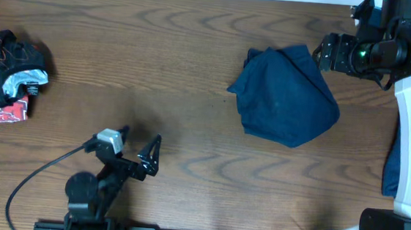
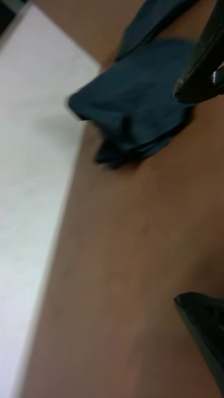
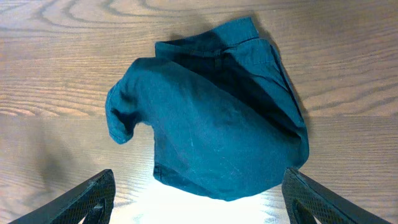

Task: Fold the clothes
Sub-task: 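Reach the left gripper to the left edge of the navy shorts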

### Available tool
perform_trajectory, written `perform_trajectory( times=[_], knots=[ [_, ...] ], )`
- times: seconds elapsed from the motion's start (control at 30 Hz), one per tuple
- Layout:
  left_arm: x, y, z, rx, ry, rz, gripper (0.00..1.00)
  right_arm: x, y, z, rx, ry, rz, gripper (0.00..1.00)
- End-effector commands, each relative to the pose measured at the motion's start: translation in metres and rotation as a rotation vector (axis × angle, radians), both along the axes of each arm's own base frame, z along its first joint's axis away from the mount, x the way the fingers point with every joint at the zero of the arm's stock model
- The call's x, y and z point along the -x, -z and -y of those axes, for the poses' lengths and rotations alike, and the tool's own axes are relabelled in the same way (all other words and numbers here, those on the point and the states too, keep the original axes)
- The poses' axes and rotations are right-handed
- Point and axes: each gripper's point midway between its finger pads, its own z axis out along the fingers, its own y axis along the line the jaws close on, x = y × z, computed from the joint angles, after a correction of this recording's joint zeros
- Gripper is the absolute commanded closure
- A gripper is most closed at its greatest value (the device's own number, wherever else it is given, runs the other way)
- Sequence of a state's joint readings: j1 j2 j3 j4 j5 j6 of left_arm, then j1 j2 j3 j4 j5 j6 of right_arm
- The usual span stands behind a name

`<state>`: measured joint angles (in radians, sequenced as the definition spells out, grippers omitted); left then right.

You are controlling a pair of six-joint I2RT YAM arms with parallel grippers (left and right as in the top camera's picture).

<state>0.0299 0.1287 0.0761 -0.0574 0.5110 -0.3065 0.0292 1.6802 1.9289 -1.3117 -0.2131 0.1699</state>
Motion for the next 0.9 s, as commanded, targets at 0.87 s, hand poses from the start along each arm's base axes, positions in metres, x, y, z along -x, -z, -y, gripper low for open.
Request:
perform_trajectory(
  times=[0.87],
  knots=[
    [-0.078,-0.002,0.176,-0.010,0.647,-0.447,0.02,0.011,0.007,0.014,0.035,-0.025,-0.047,0.14]
  ],
)
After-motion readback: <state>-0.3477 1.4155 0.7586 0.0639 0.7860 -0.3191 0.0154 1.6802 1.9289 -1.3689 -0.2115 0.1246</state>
